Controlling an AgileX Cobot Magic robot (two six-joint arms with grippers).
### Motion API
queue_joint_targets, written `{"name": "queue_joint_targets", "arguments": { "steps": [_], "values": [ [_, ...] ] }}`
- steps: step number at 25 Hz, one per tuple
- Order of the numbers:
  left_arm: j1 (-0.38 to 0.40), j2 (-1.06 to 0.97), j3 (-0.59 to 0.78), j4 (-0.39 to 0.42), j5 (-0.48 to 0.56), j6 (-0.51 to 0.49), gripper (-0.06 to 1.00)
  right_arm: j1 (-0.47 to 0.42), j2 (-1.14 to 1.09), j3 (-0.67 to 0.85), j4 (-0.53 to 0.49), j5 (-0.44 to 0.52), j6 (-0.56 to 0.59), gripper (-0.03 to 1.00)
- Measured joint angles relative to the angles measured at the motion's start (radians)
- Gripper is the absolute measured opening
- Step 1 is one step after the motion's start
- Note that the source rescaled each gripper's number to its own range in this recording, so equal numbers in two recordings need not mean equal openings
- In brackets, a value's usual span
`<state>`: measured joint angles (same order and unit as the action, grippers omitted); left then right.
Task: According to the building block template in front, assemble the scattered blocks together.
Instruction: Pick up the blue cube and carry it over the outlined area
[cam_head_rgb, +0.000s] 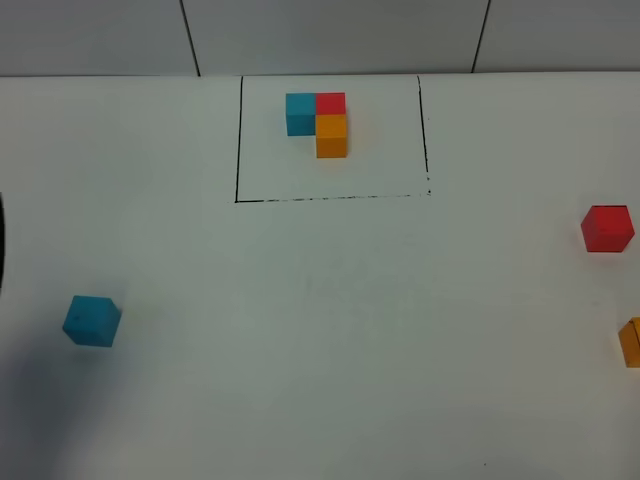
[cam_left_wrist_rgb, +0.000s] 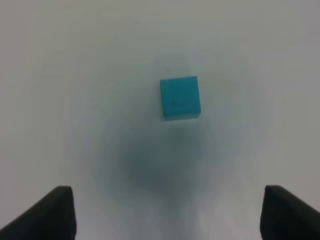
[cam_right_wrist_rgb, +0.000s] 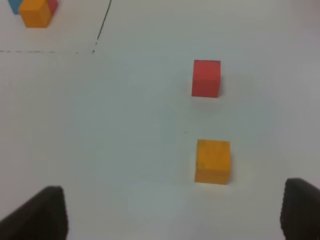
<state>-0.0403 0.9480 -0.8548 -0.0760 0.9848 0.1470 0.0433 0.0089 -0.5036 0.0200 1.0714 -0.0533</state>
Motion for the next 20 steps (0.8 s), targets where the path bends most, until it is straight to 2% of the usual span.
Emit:
{"name": "queue_joint_targets", "arguments": {
  "steps": [10,16,20],
  "values": [
    [0.000,0.438,-0.033,0.013,-0.074,-0.110,0.77,0.000,0.000,0.000,0.000,0.000,0.000,0.74],
    [0.000,0.600,-0.033,0.015,-0.176,-0.091,0.77,0.000,0.000,0.000,0.000,0.000,0.000,0.74],
    [-0.003,0.660,-0.033,-0.026,-0.208,-0.082,0.77,0.000,0.000,0.000,0.000,0.000,0.000,0.74]
  ]
}}
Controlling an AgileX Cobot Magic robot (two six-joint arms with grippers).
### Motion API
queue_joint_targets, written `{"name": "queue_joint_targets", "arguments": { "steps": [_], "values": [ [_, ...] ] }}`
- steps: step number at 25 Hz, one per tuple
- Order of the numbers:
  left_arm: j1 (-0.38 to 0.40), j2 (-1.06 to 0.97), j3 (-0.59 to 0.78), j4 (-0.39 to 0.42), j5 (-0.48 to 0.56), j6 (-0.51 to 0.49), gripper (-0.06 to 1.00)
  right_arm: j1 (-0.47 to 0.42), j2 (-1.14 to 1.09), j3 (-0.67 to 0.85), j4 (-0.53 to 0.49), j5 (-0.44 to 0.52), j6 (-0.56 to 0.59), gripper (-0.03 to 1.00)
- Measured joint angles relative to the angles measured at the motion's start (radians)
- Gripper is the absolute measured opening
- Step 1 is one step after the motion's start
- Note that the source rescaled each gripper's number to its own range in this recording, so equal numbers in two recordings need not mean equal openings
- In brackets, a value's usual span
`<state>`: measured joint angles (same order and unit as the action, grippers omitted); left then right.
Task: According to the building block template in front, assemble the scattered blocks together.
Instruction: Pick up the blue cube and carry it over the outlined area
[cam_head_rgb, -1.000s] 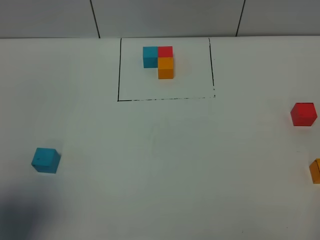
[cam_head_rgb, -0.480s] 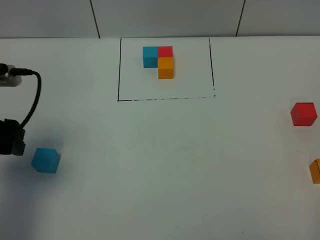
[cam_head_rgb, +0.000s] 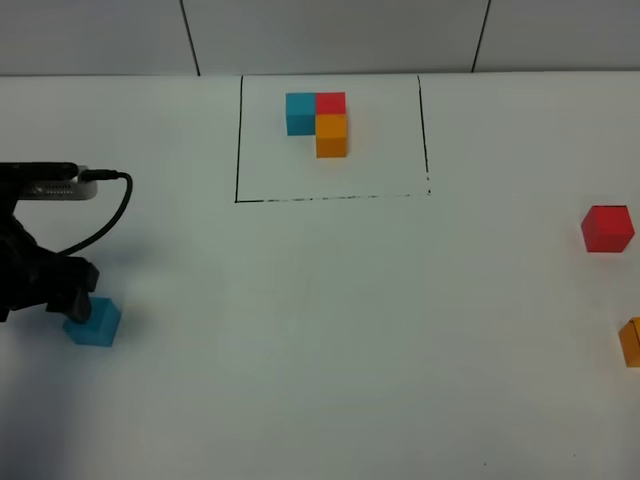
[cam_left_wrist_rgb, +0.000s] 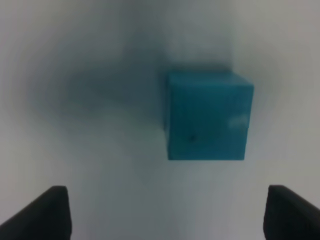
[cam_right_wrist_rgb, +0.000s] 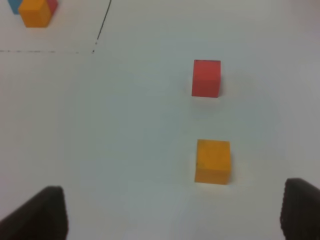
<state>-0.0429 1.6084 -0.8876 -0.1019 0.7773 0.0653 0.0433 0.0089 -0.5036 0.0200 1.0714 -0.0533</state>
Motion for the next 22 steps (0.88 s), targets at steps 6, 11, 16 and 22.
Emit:
{"name": "queue_joint_targets", "arguments": {
  "steps": [6,11,16,22],
  "values": [
    [-0.055,0.024,0.000,-0.028,-0.041,0.030,0.77,0.000,0.000,0.000,0.000,-0.001,0.000,0.74],
    [-0.062,0.026,0.000,-0.027,-0.055,0.016,0.77,0.000,0.000,0.000,0.000,-0.001,0.000,0.74],
    [-0.062,0.057,-0.002,-0.028,-0.066,0.007,0.77,0.000,0.000,0.000,0.000,-0.001,0.000,0.74],
    [-0.062,0.144,-0.002,-0.028,-0.102,-0.010,0.77,0.000,0.000,0.000,0.000,-0.001,0.000,0.74]
  ]
}}
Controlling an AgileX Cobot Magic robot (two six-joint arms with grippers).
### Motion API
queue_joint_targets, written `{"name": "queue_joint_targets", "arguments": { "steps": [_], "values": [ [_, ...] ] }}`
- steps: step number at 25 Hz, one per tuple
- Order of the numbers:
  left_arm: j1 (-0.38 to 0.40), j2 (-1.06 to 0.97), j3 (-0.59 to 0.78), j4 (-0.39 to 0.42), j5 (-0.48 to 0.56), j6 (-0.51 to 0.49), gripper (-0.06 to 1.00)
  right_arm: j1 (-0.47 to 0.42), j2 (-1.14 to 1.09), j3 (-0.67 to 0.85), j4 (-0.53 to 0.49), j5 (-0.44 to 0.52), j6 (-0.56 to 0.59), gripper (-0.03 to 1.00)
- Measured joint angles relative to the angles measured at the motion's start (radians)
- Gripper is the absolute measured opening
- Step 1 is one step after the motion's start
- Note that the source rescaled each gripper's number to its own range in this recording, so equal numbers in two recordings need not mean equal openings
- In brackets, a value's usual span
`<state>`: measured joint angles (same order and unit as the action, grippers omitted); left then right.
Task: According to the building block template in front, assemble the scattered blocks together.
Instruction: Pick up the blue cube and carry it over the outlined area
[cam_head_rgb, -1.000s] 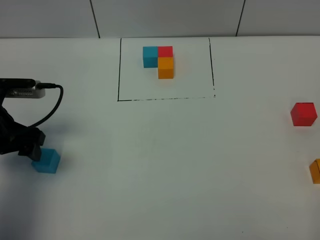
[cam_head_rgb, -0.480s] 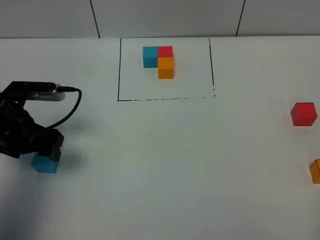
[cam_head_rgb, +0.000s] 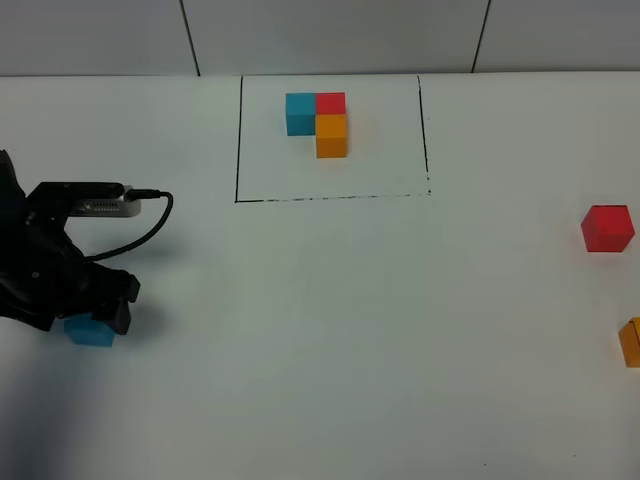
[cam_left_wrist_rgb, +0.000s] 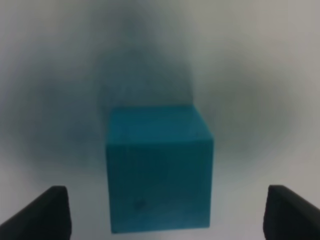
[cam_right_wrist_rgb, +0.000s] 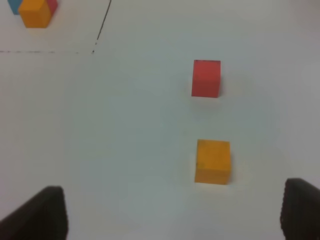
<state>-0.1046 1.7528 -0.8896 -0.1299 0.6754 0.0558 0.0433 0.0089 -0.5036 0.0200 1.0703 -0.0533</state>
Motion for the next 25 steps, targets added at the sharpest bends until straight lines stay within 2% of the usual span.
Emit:
{"name": "queue_joint_targets", "arguments": {
  "steps": [8,13,15,17,19,20,21,25],
  "values": [
    [0.000,0.039,0.000,0.000,-0.028,0.000,0.75,0.000,0.000,0.000,0.000,0.000,0.000,0.74],
    [0.000,0.059,0.000,0.000,-0.030,-0.001,0.65,0.000,0.000,0.000,0.000,0.000,0.000,0.74],
    [0.000,0.066,0.000,0.000,-0.028,0.001,0.57,0.000,0.000,0.000,0.000,0.000,0.000,0.74],
    [0.000,0.067,0.000,0.000,-0.027,0.000,0.44,0.000,0.000,0.000,0.000,0.000,0.000,0.74],
    [0.000,0.067,-0.001,0.000,-0.023,0.000,0.24,0.000,0.000,0.000,0.000,0.000,0.000,0.74],
    [0.000,0.067,-0.007,0.000,-0.012,0.000,0.10,0.000,0.000,0.000,0.000,0.000,0.000,0.74],
    [0.000,0.067,-0.016,0.000,0.001,0.000,0.00,0.000,0.000,0.000,0.000,0.000,0.000,0.74],
    [-0.001,0.067,-0.087,0.001,0.092,0.007,0.00,0.000,0.000,0.000,0.000,0.000,0.001,0.74]
  ]
}}
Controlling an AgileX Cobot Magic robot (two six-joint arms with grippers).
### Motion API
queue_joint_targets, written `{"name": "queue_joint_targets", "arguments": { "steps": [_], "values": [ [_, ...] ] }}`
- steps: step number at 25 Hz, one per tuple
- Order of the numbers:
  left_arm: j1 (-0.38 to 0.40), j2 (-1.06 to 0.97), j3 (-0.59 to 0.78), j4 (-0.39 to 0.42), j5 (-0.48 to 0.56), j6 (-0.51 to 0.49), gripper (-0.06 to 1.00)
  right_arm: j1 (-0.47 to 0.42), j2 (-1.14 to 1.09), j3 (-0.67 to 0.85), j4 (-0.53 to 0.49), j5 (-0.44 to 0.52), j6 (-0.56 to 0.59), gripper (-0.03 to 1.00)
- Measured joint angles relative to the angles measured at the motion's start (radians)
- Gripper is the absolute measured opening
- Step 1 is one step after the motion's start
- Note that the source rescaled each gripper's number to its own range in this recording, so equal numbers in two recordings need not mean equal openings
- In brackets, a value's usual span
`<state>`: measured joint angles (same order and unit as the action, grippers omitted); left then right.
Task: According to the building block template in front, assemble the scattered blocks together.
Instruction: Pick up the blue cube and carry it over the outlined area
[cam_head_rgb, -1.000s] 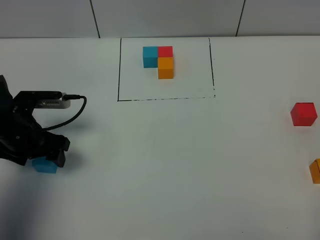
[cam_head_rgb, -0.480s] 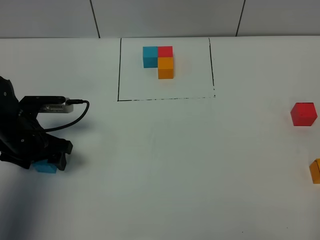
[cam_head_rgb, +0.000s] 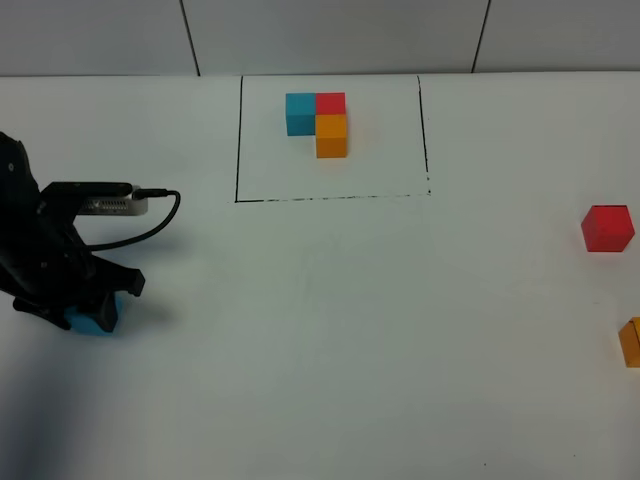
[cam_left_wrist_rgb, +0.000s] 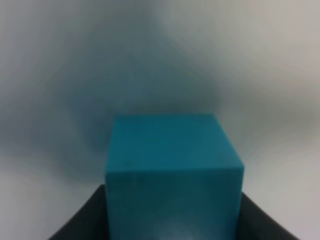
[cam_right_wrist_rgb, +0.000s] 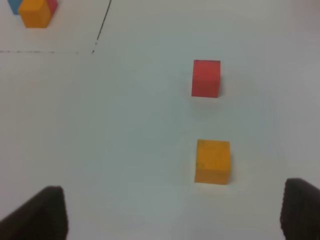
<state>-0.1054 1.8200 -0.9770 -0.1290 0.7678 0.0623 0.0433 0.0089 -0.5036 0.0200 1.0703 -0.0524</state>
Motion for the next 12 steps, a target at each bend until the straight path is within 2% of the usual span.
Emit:
{"name": "queue_joint_targets", "arguments": {
  "steps": [2,5,9,12],
  "values": [
    [-0.015,0.000,-0.054,0.014,0.057,0.033,0.00,0.000,0.000,0.000,0.000,0.000,0.000,0.74],
    [-0.077,0.001,-0.149,0.058,0.131,0.109,0.00,0.000,0.000,0.000,0.000,0.000,0.000,0.74],
    [-0.203,0.028,-0.293,0.118,0.183,0.287,0.00,0.000,0.000,0.000,0.000,0.000,0.000,0.74],
    [-0.278,0.117,-0.444,0.129,0.269,0.392,0.00,0.000,0.000,0.000,0.000,0.001,0.001,0.74]
  ]
}}
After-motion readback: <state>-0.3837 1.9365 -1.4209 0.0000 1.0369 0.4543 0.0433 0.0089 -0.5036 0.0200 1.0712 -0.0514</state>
